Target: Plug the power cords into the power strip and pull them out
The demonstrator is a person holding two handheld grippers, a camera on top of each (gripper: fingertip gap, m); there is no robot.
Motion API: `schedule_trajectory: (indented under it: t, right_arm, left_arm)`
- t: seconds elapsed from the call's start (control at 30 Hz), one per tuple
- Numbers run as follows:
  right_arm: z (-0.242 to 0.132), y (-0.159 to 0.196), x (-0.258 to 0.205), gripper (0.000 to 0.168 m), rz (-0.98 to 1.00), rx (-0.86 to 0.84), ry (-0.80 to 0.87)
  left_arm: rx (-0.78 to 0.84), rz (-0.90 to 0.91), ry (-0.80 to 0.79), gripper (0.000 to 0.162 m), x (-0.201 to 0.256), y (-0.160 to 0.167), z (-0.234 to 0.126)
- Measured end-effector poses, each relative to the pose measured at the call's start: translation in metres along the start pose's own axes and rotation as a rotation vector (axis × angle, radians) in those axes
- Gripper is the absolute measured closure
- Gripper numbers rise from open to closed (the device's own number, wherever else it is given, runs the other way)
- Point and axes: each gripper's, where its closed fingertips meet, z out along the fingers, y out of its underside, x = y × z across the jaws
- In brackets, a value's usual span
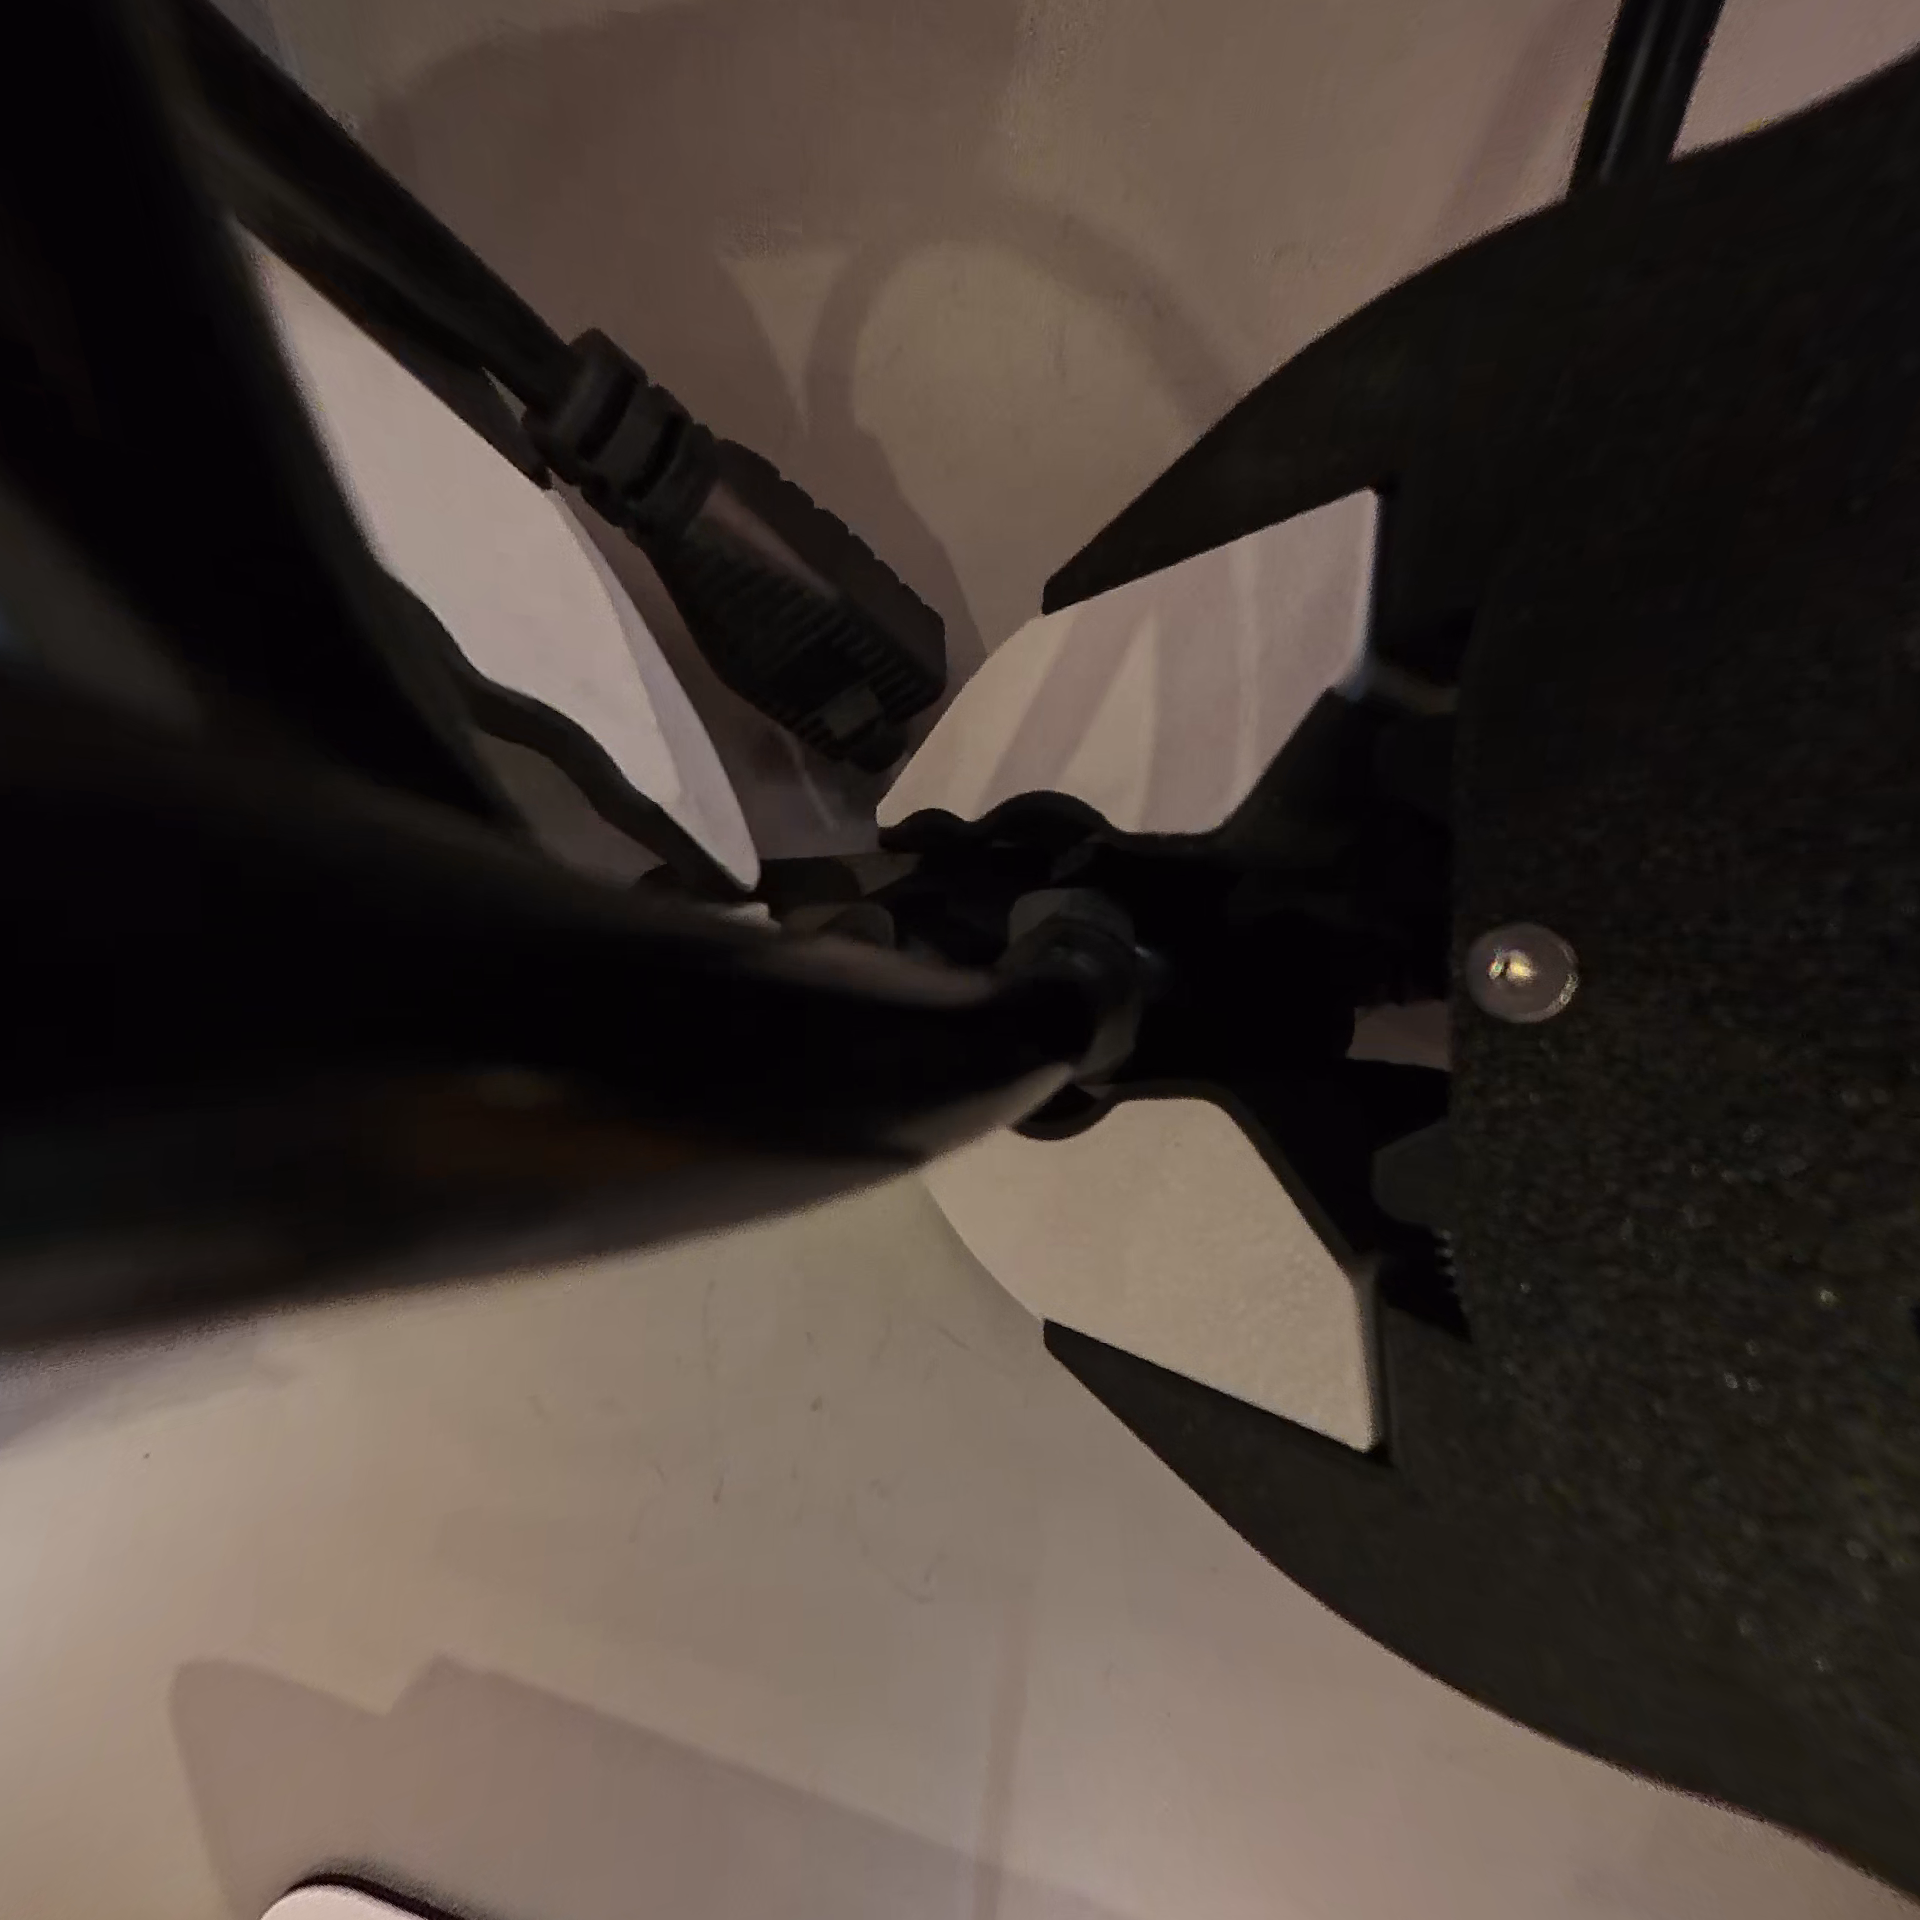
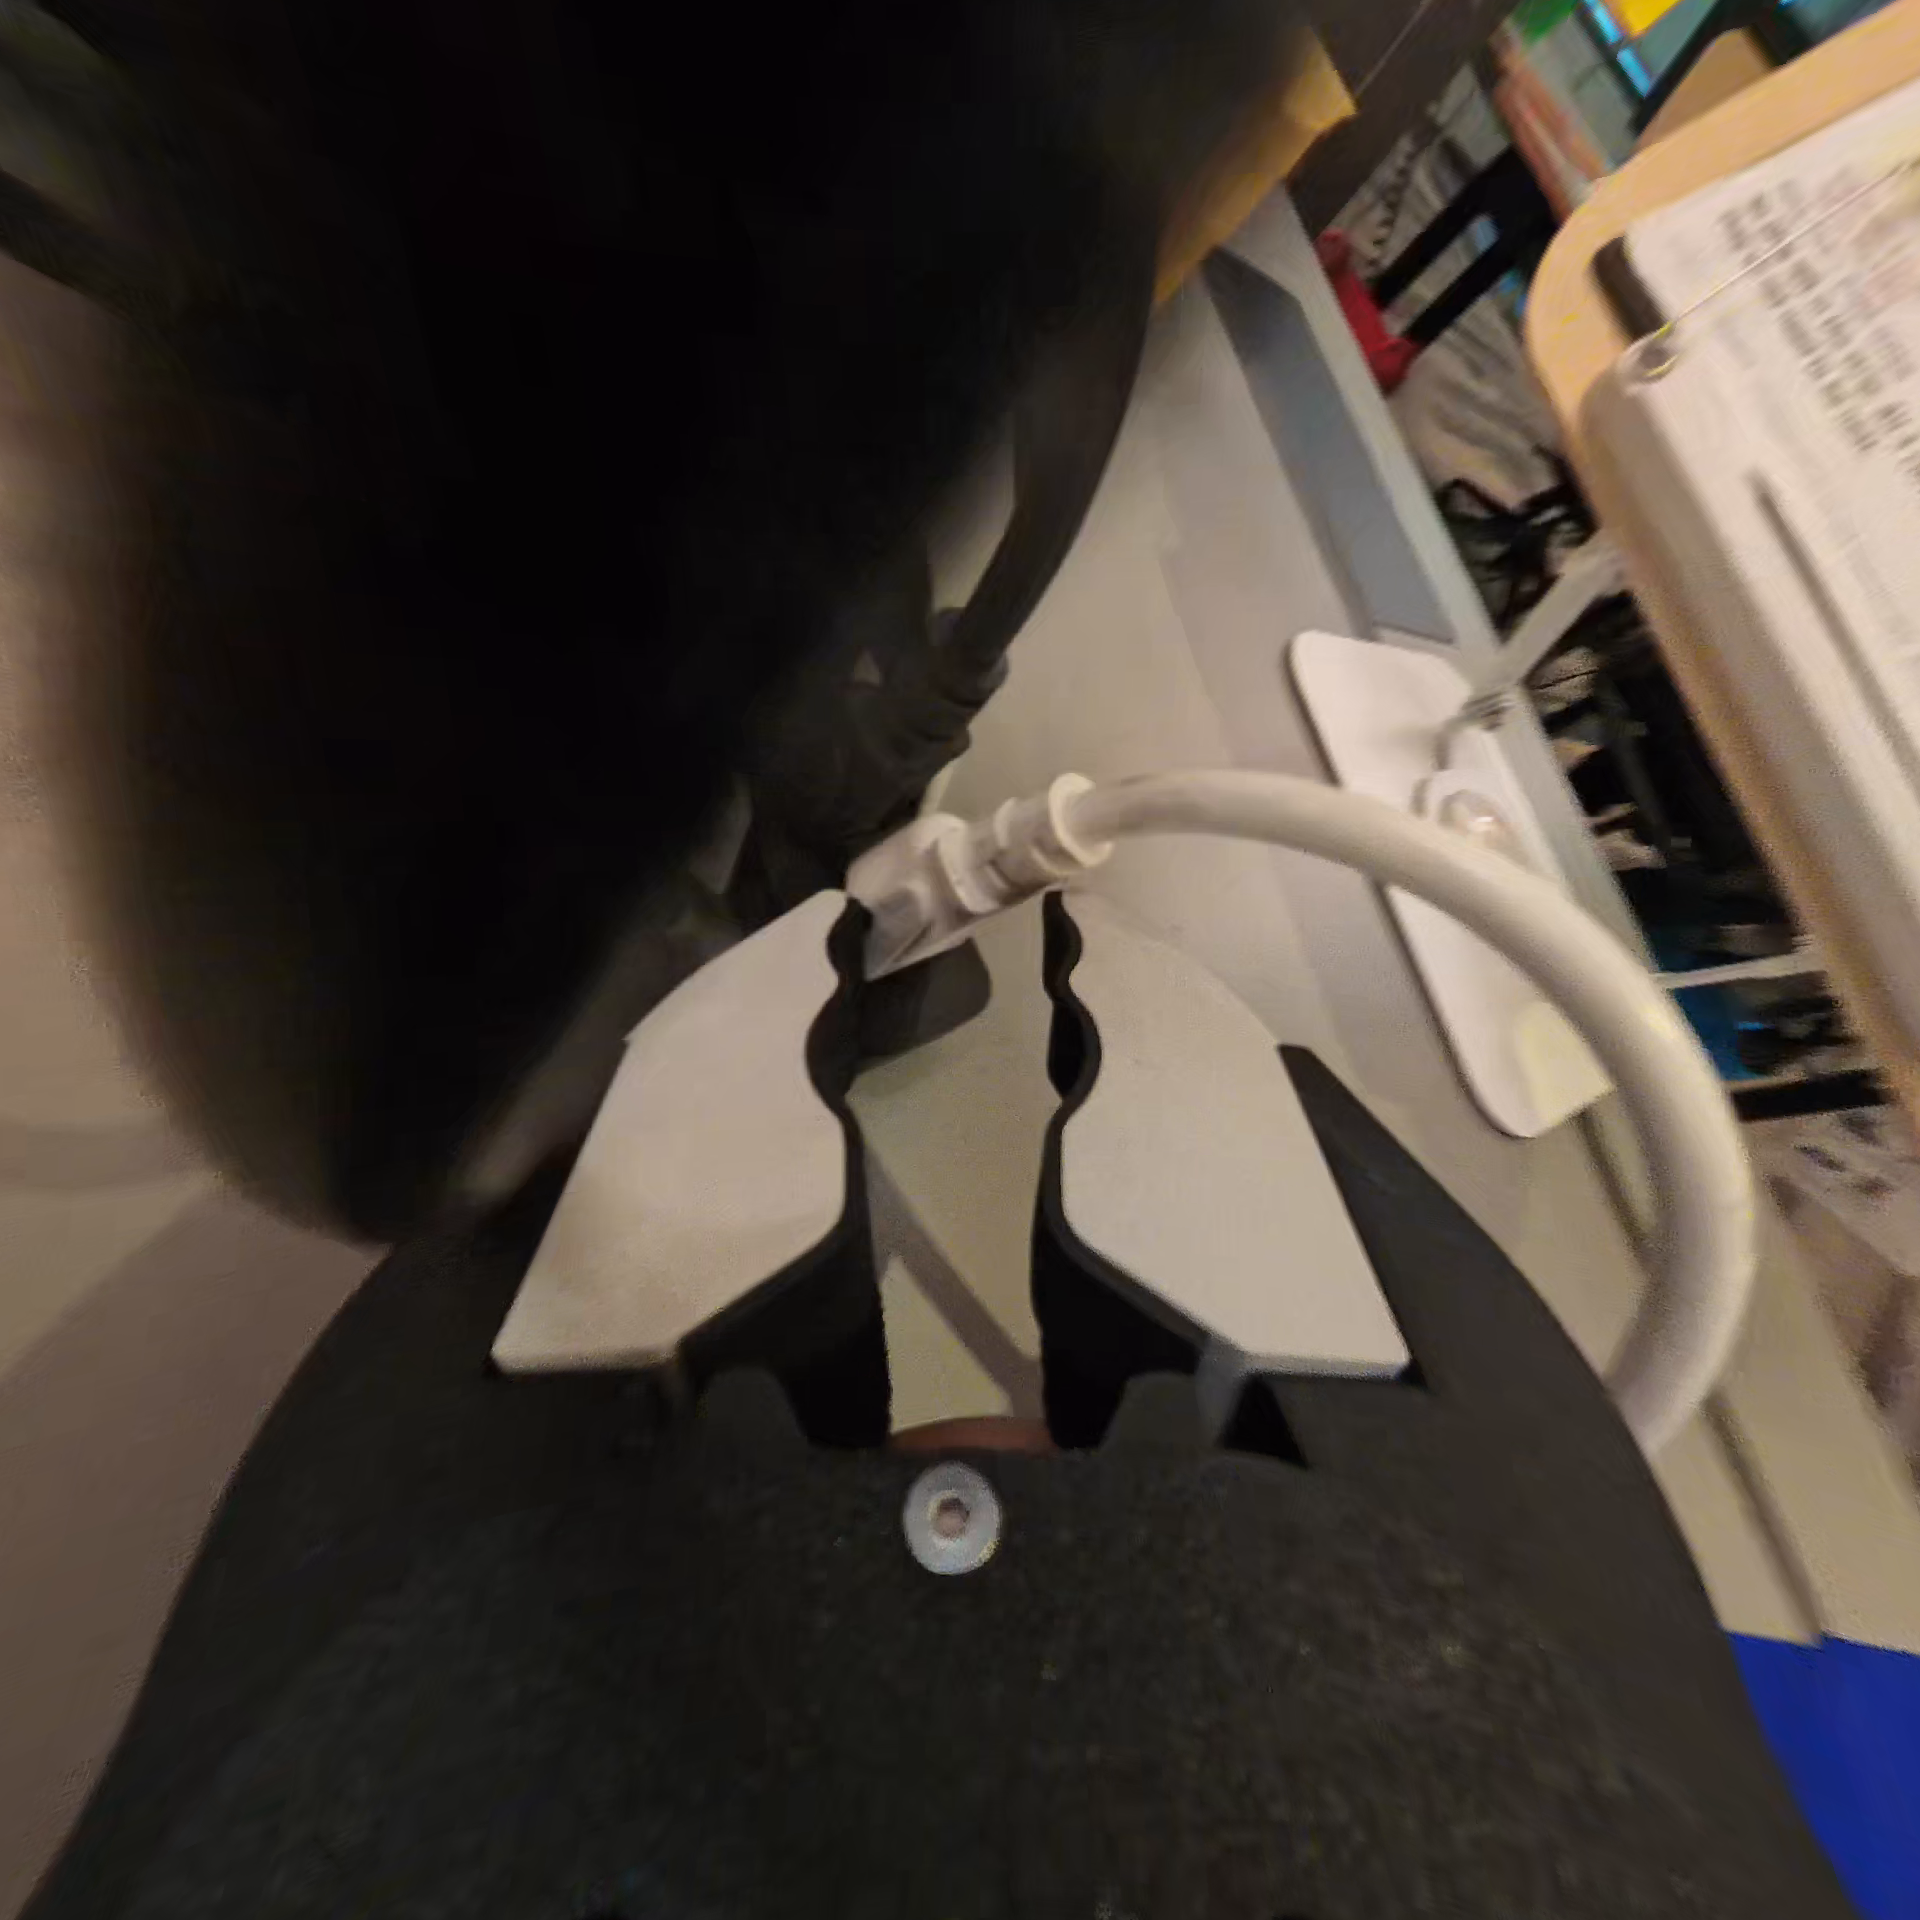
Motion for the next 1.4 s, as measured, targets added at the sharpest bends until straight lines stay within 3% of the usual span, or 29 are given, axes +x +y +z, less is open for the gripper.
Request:
schedule_trajectory:
  t: [0.03,0.17,0.3,0.37,0.43,0.53,0.87,1.03,1.17,1.27,1.4]
  right_arm:
    - [0.001,0.001,-0.002,0.136,0.049,0.010,-0.027]
    - [0.002,-0.001,0.006,0.133,0.284,0.026,-0.061]
    - [0.007,0.004,-0.002,0.135,0.733,-0.057,-0.016]
    - [0.007,0.010,0.002,0.125,0.735,-0.105,0.119]
    - [0.009,0.002,-0.005,0.145,0.776,-0.094,0.151]
    - [0.009,0.001,-0.003,0.147,0.745,-0.133,0.265]
    - [0.012,0.001,-0.001,0.149,0.937,-0.133,0.348]
    - [0.011,0.002,-0.003,0.148,0.983,-0.124,0.335]
    - [0.014,0.004,-0.001,0.147,0.954,-0.087,0.177]
    - [0.012,0.003,0.001,0.149,0.899,-0.108,0.251]
    - [0.012,0.003,0.008,0.151,1.059,-0.029,0.230]
  left_arm:
    - [-0.001,0.000,-0.001,0.118,0.000,0.000,0.000]
    - [0.001,-0.012,-0.007,0.119,-0.001,0.000,0.000]
    - [-0.003,-0.034,-0.037,0.118,0.000,-0.001,0.000]
    - [-0.004,-0.047,-0.054,0.118,0.000,-0.001,0.000]
    - [-0.008,-0.060,-0.072,0.119,0.000,-0.001,0.000]
    - [-0.009,-0.073,-0.084,0.118,-0.002,0.000,0.000]
    - [-0.024,-0.034,-0.120,0.119,-0.005,0.001,0.000]
    - [-0.027,-0.014,-0.125,0.119,-0.004,0.001,0.000]
    - [-0.035,-0.014,-0.138,0.118,-0.005,0.001,0.001]
    - [-0.033,-0.033,-0.141,0.118,-0.006,0.000,0.002]
    - [-0.030,-0.049,-0.157,0.118,-0.010,-0.001,0.003]
